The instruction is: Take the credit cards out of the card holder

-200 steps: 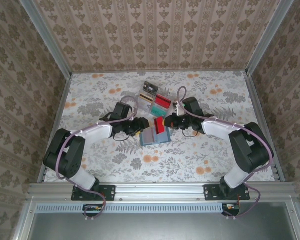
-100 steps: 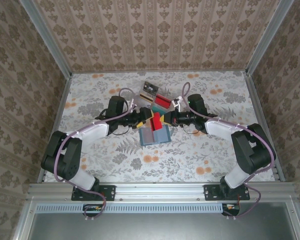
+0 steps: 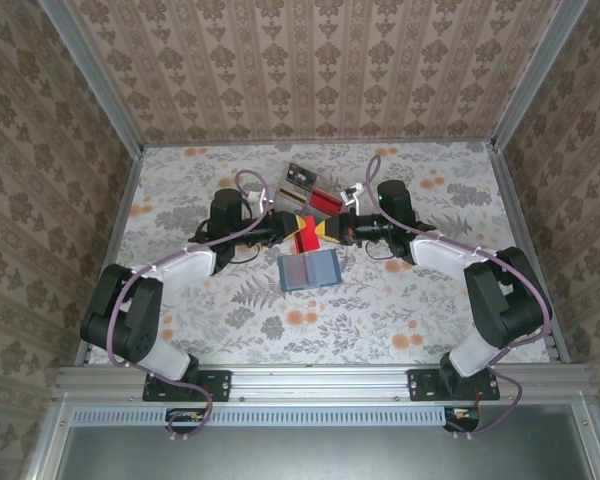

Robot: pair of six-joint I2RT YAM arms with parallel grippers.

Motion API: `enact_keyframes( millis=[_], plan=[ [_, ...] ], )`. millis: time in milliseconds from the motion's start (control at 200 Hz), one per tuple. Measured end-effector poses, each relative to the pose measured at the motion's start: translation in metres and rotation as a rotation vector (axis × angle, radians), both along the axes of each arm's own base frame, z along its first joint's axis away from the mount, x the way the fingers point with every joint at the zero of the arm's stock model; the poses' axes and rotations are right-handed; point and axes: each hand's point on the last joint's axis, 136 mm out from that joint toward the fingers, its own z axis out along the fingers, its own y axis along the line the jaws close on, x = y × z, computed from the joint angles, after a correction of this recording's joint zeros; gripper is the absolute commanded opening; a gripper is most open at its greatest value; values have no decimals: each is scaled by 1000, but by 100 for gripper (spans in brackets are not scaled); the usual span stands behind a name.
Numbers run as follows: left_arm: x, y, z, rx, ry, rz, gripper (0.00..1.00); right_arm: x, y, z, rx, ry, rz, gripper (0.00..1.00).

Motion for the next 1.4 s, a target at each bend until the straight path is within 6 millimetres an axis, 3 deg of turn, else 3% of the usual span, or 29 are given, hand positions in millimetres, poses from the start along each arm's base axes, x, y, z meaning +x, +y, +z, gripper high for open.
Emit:
enact_keyframes(
  millis=[65, 180, 285, 465, 530, 675, 750, 975, 1135, 1400],
  plan=[
    [-1, -1, 12, -34, -26, -4, 3, 0, 0, 0, 2, 13, -5, 31],
    [0, -1, 19, -64, -30, 9, 1, -1, 1, 1, 4, 11, 0, 37],
    [3, 0, 20, -76, -9, 36, 1, -3, 5, 3, 12, 22, 7, 33],
    [8, 1, 24, -97, 10, 74, 3, -3, 9, 9, 35, 15, 7, 10],
    [10, 2, 23, -96, 15, 88, 12, -2, 9, 12, 42, 13, 4, 3],
    [12, 9, 15, -49, 31, 135, 53, -1, 8, 10, 7, -9, 2, 0],
    [15, 23, 5, 23, 43, 199, 67, 6, 6, 8, -55, -35, -17, 0],
    [13, 75, -34, 359, 55, 368, 96, 41, -9, 25, -309, -268, -84, 0],
    [4, 104, -55, 541, 71, 417, 100, 67, -26, 28, -526, -471, -98, 0],
    [-5, 127, -75, 679, 98, 429, 100, 100, -38, -23, -810, -641, 52, 0]
  ],
)
